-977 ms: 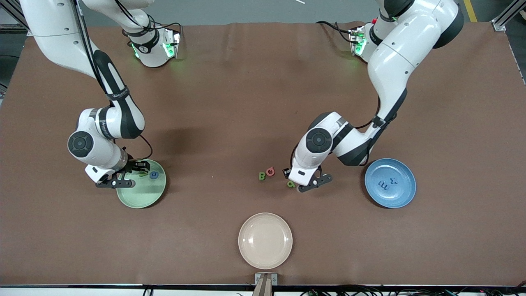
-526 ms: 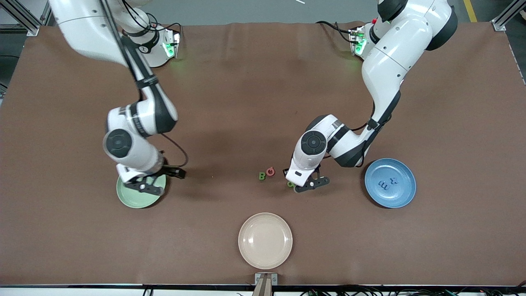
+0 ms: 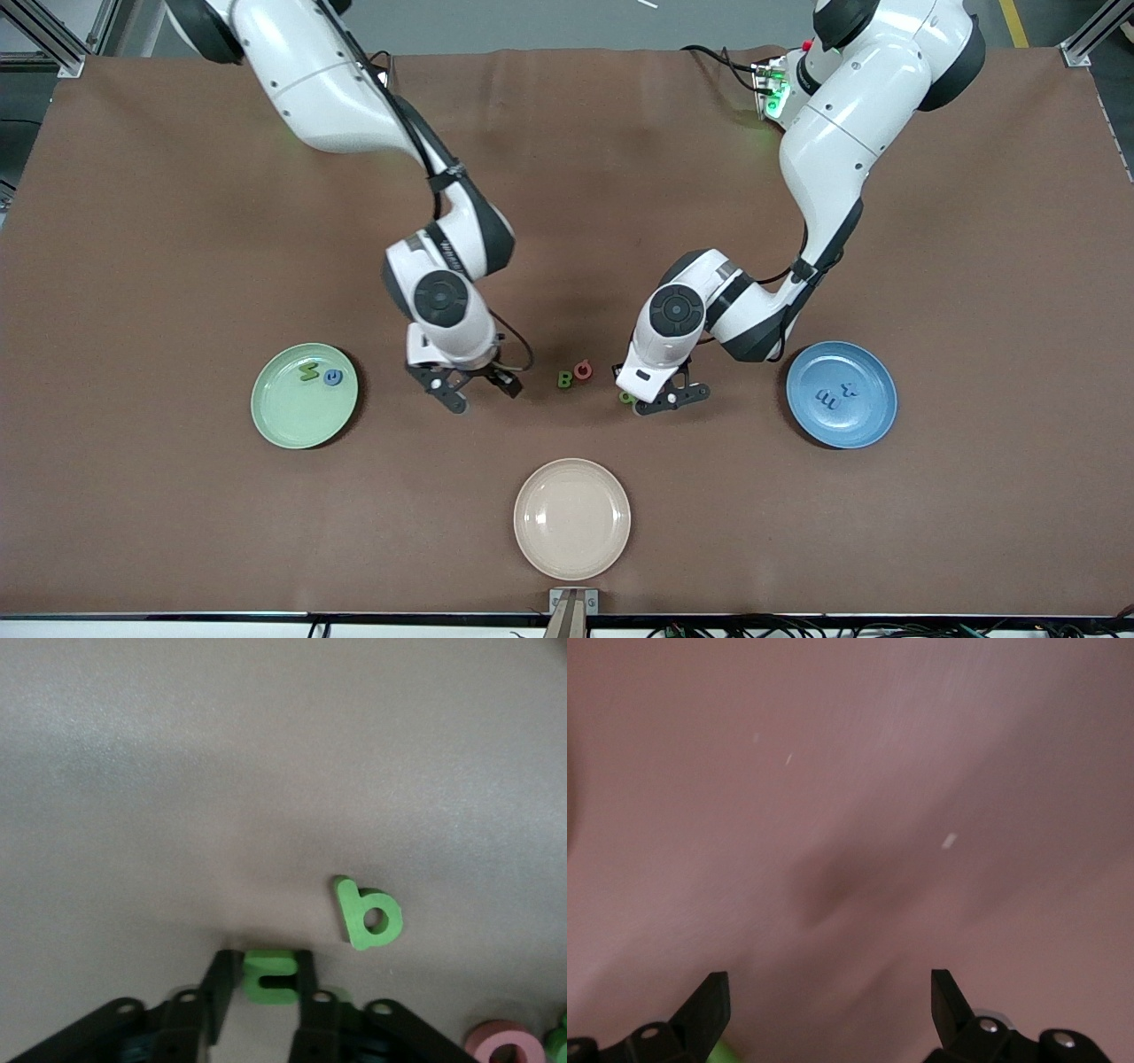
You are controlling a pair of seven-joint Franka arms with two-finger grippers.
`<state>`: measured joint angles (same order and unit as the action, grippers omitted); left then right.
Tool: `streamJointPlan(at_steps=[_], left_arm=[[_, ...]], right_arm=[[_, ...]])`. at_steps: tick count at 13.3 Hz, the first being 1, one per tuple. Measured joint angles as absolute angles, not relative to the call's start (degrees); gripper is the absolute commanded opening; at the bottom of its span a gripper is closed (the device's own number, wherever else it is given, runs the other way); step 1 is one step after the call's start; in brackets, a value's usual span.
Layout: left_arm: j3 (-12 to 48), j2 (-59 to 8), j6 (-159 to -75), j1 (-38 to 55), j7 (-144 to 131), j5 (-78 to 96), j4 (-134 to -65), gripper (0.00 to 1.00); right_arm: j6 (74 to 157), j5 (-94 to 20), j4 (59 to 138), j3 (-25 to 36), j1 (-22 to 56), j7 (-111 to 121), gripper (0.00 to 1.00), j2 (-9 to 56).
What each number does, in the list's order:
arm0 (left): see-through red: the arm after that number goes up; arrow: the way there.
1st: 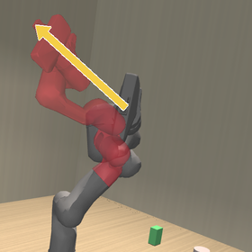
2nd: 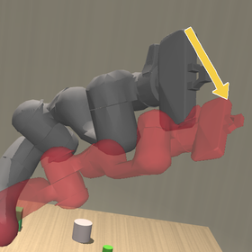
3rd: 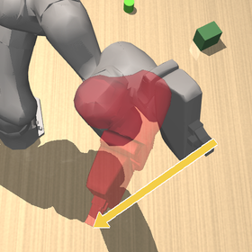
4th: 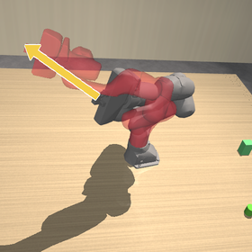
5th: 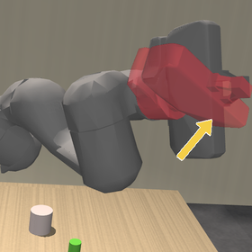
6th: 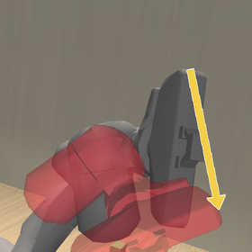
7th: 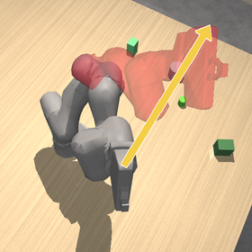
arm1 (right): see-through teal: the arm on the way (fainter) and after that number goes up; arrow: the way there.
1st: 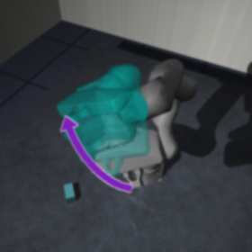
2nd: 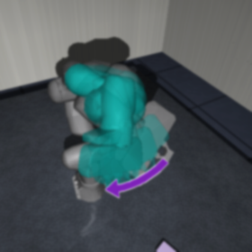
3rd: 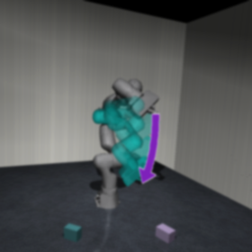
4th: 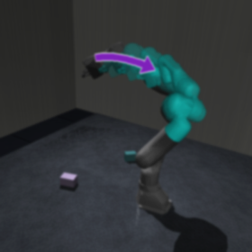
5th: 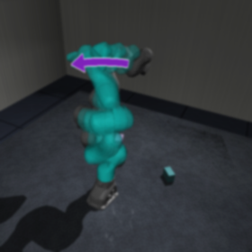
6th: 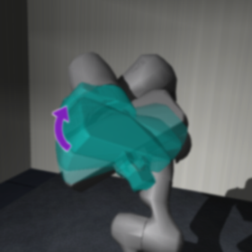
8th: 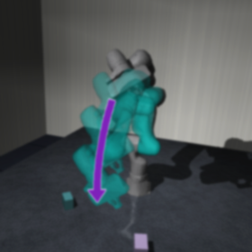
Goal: Sort upper and lower case letters into plates
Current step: 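Place the n in the blue plate while the right gripper grasps green B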
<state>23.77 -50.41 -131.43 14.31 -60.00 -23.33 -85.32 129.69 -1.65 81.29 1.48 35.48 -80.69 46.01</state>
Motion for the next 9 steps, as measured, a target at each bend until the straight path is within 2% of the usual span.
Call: streamJointPlan(at_steps=[2,5,9], left_arm=[[23.7,-50.4,-131.4,14.0,-59.8,-23.4,-84.9,0.03],[23.5,-49.2,-130.2,11.1,-56.4,-23.5,-83.6,0.03],[23.6,-44.5,-123.4,4.2,-46.0,-23.6,-83.1,0.03]], right_arm=[[129.6,-1.6,76.0,1.6,37.8,-89.9,1.0,50.0],[129.5,-1.6,71.8,1.6,39.6,-97.4,0.97,53.6],[128.7,-1.6,68.5,1.7,41.0,-102.1,0.86,56.5]])
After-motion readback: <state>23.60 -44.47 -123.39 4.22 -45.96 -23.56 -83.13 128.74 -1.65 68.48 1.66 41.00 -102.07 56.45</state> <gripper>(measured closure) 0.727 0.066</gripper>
